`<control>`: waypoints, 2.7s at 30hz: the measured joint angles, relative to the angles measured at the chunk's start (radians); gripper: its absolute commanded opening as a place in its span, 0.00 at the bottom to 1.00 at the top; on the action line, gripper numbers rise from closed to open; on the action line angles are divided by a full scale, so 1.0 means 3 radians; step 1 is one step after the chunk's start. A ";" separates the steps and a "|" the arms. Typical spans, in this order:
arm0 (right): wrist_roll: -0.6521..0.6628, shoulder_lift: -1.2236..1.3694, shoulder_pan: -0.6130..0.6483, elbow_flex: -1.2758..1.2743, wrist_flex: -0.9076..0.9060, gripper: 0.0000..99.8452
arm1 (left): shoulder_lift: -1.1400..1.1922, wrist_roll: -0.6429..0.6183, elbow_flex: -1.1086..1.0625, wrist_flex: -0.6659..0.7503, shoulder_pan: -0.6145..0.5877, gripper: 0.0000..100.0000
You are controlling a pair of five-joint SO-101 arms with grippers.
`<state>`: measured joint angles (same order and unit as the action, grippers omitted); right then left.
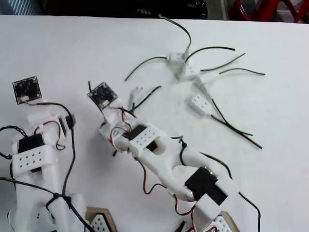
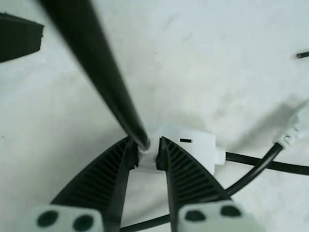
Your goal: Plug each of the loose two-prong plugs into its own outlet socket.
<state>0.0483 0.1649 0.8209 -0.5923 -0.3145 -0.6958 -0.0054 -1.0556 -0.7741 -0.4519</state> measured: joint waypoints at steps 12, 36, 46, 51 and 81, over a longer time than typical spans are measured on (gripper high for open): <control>0.0082 0.0077 -0.0194 0.0604 -0.0578 0.20 | 0.0000 0.0000 0.0000 0.0000 0.0000 0.28; -0.0542 0.0020 -0.0849 0.1335 -0.1616 0.20 | 0.0000 0.0061 -0.0102 0.0128 0.0000 0.28; -0.0542 0.0378 -0.0844 0.1386 -0.0951 0.20 | 0.0000 0.0061 -0.0102 0.0128 0.0000 0.28; -0.0542 0.0655 -0.0849 0.1718 -0.1192 0.20 | 0.0000 0.0061 -0.0102 0.0128 0.0000 0.28; -0.1729 0.0834 -0.1309 0.3007 -0.3135 0.02 | 0.0000 0.0061 -0.0102 0.0128 0.0000 0.28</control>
<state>-0.4703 0.4150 0.4281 0.3099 -1.2551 -0.6958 0.0130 -1.0863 -0.7357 -0.4519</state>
